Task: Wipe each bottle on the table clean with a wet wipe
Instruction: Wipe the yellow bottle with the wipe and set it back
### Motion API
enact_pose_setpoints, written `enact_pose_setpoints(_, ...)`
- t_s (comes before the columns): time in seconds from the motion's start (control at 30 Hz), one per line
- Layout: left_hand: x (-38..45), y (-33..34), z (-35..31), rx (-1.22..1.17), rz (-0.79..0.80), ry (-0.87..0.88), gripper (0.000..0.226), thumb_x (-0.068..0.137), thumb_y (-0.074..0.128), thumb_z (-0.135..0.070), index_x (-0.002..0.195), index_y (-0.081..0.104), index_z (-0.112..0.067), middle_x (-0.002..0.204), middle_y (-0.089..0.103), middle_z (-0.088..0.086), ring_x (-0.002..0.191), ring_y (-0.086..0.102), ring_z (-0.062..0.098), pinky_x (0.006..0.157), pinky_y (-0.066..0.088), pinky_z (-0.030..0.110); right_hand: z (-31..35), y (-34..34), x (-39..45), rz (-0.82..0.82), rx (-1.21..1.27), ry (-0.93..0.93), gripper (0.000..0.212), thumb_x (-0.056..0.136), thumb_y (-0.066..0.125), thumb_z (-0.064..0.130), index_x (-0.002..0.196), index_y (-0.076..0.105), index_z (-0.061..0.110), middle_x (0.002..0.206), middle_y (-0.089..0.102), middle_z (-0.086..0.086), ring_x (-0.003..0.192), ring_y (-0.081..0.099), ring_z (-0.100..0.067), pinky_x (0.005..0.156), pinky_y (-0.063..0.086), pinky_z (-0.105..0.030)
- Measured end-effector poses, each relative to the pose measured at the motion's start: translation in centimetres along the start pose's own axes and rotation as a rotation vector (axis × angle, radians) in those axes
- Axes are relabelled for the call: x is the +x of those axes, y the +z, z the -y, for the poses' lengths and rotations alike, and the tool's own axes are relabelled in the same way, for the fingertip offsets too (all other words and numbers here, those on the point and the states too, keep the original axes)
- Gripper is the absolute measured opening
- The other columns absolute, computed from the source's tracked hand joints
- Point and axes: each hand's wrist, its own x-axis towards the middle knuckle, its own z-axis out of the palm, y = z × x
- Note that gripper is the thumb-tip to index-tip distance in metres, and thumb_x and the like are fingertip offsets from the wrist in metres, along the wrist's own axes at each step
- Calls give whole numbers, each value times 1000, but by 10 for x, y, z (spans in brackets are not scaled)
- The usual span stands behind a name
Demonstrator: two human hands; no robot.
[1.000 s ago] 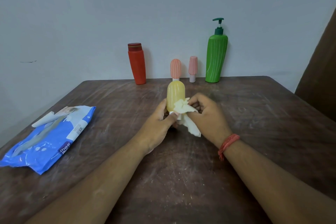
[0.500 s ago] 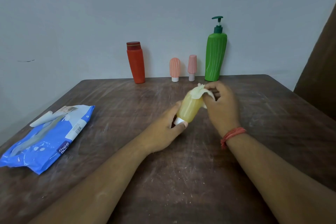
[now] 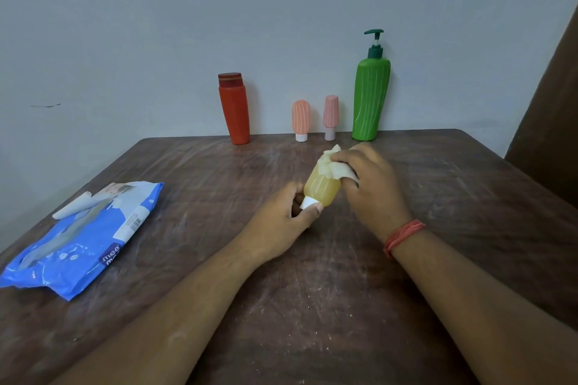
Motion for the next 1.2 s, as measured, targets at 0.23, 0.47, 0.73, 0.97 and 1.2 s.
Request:
enact_pose_setpoints(0.23, 4, -1, 3, -42, -98, -13, 17, 99, 62, -41, 111, 52, -35, 96, 67, -13, 83, 62, -5, 65, 45, 8, 20, 3, -7, 228, -61, -134, 46, 77, 58, -11, 116, 69, 11, 111, 58, -3, 100, 53, -15, 82, 37, -14)
enact_pose_setpoints(0.47, 7, -2, 7, -51, -162, -17, 17, 97, 65, -30, 106, 51, -34, 93, 63, -15, 78, 58, -13, 64, 43, 6, 30, 8, -12, 250, -95, -169, 36, 91, 65, 26, 124, 63, 11, 120, 55, 1, 113, 48, -13, 97, 34, -18)
enact_pose_setpoints(0.73, 8, 5, 7, 224, -103, 94, 24, 94, 66, -43, 107, 52, -27, 92, 58, -14, 78, 56, 5, 64, 46, 26, 9, 0, 8, 37, -160, -44, 15, 84, 64, -4, 96, 70, 2, 100, 66, -13, 97, 61, -30, 88, 45, -32)
enact_pose_setpoints(0.97, 9, 6, 12, 241, -117, 138, 20, 94, 65, -39, 108, 53, -30, 92, 58, -16, 85, 56, 0, 62, 42, 16, 17, -3, 1, 202, -161, -122, 27, 89, 55, 4, 110, 72, 7, 108, 64, -10, 104, 56, -24, 91, 49, -37)
enact_pose_setpoints(1.2, 11, 3, 11, 220, -158, 123, 21, 95, 66, -37, 111, 52, -34, 97, 58, -16, 84, 56, 2, 65, 40, 17, 11, -7, 8, 261, -256, -151, 29, 82, 64, -3, 109, 72, 5, 110, 64, -13, 104, 56, -30, 87, 45, -34)
